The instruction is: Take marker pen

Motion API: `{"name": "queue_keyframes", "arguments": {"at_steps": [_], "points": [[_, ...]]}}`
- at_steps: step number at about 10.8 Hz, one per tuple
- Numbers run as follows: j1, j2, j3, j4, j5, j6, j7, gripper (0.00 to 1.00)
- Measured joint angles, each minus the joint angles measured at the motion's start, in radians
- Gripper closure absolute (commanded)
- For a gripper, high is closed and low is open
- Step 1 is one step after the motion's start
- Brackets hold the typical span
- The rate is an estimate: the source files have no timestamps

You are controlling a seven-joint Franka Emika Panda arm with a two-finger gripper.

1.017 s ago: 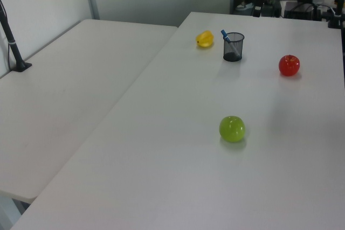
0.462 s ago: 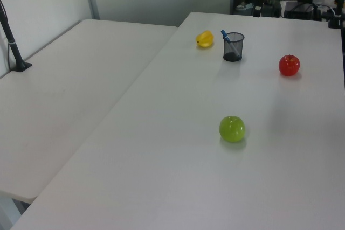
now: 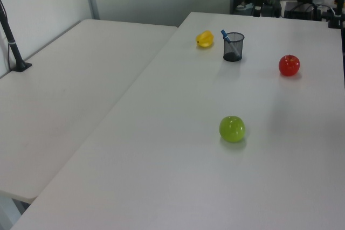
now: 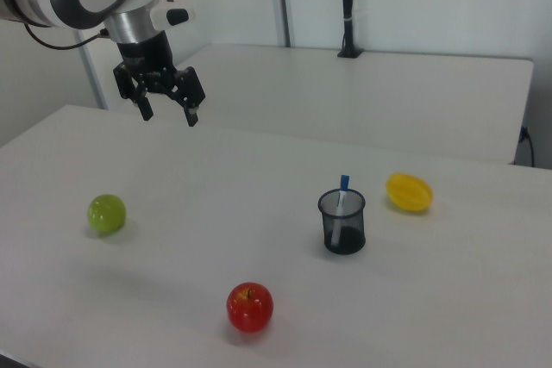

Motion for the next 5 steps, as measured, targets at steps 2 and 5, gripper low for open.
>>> {"name": "queue_keyframes", "arguments": {"at_steps": [2,5], "points": [[0.000,0.000,-0.005,0.000,0.000,0.000,0.000,0.00],[0.000,0.000,-0.006,-0.001,0.000,0.000,-0.003,0.00]]}}
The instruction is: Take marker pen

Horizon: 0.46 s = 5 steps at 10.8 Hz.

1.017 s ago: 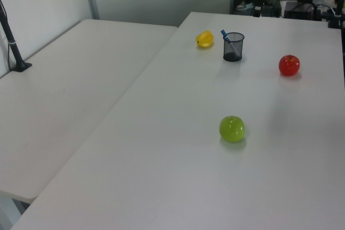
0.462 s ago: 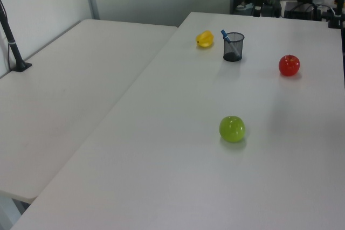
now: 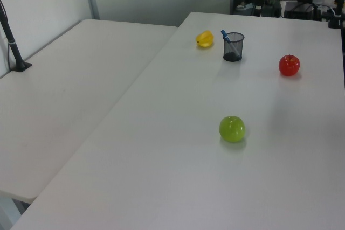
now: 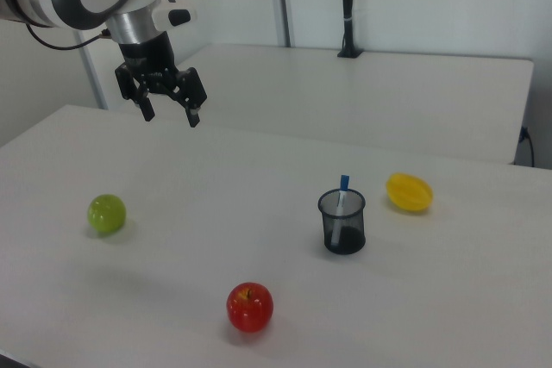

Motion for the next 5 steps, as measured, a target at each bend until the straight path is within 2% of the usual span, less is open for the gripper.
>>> {"name": "queue_keyframes", "arguments": {"at_steps": [5], "points": [[0.000,0.000,-0.002,-0.001,0.000,0.000,-0.059,0.00]]}}
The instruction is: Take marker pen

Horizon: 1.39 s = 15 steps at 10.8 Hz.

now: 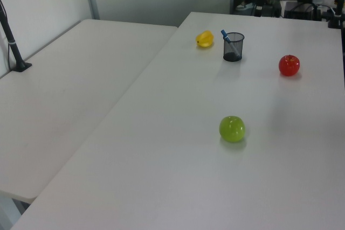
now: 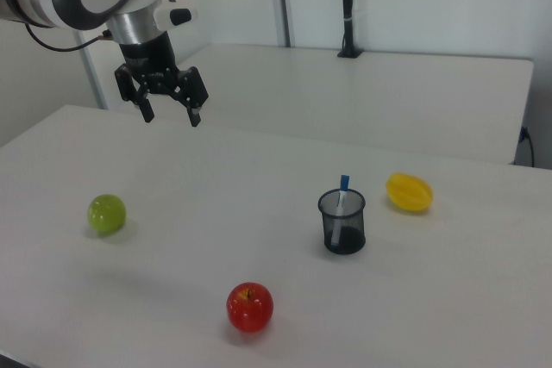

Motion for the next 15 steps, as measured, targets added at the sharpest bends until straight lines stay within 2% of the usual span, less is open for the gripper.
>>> {"name": "queue_keyframes", "arguments": {"at_steps": [3,6,11,15], "points": [[-0.001,0.004,-0.026,0.000,0.000,0.000,-0.026,0.00],[-0.002,0.013,-0.078,0.000,0.000,0.022,-0.057,0.00],[-0.004,0.067,-0.161,0.000,0.000,0.186,-0.062,0.00],[-0.005,0.143,-0.206,-0.001,0.000,0.366,-0.062,0.00]]}}
